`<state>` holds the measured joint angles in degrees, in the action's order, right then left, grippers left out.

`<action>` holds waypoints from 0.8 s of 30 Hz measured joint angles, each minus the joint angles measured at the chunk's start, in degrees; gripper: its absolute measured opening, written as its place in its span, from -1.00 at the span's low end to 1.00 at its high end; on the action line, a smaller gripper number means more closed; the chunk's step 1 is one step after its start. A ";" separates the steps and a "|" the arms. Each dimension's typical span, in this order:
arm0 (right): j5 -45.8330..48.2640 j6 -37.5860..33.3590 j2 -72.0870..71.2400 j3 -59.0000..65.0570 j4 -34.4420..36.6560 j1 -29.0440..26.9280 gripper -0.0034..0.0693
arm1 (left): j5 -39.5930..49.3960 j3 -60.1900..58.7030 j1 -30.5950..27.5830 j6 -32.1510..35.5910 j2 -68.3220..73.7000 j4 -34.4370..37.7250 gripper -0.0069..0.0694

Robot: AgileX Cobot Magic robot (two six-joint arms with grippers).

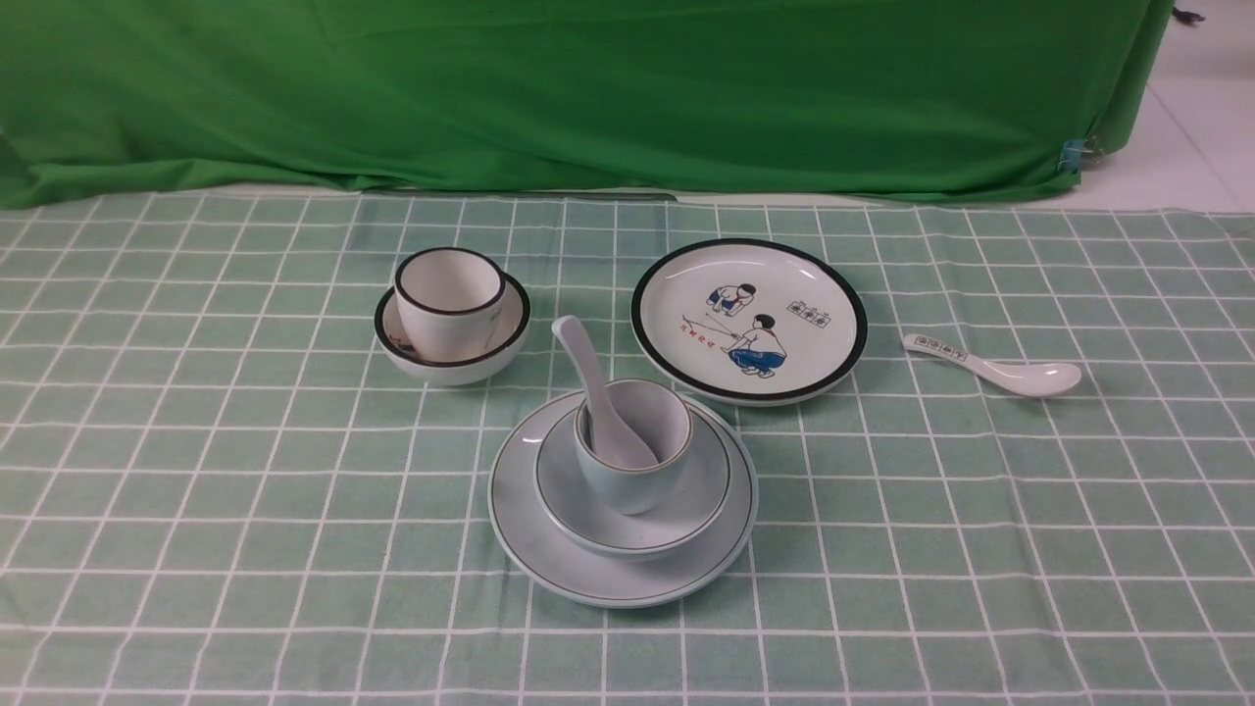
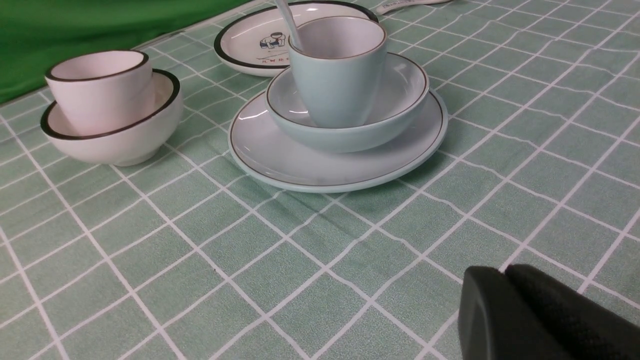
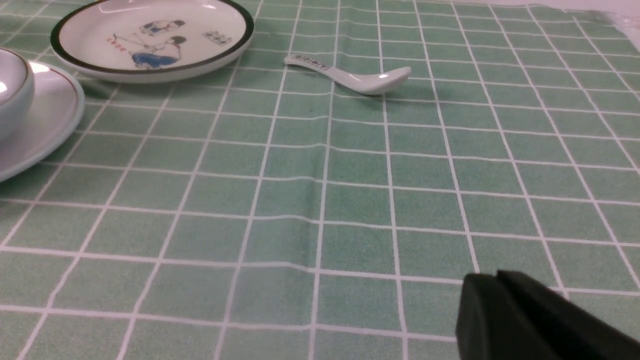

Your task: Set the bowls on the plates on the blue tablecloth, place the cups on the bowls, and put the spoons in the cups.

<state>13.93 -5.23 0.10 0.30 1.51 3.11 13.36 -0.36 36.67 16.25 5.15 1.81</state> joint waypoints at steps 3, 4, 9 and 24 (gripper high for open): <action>0.00 0.00 0.00 0.00 0.00 0.00 -0.70 | 0.00 0.00 0.00 0.00 0.00 0.00 -0.79; 0.00 0.00 0.00 0.00 0.00 0.00 -0.68 | -0.07 0.00 0.00 0.06 -0.13 -0.24 -0.79; 0.00 0.00 0.00 0.00 0.00 0.00 -0.63 | -8.04 0.00 -10.28 1.93 -0.55 0.45 -0.79; 0.01 0.17 0.00 0.00 0.00 0.00 -0.53 | 0.52 0.00 -42.99 -0.34 -5.08 11.94 -0.79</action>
<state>13.94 -5.06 0.10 0.30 1.51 3.11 13.88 -0.36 -6.32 15.90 0.07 13.75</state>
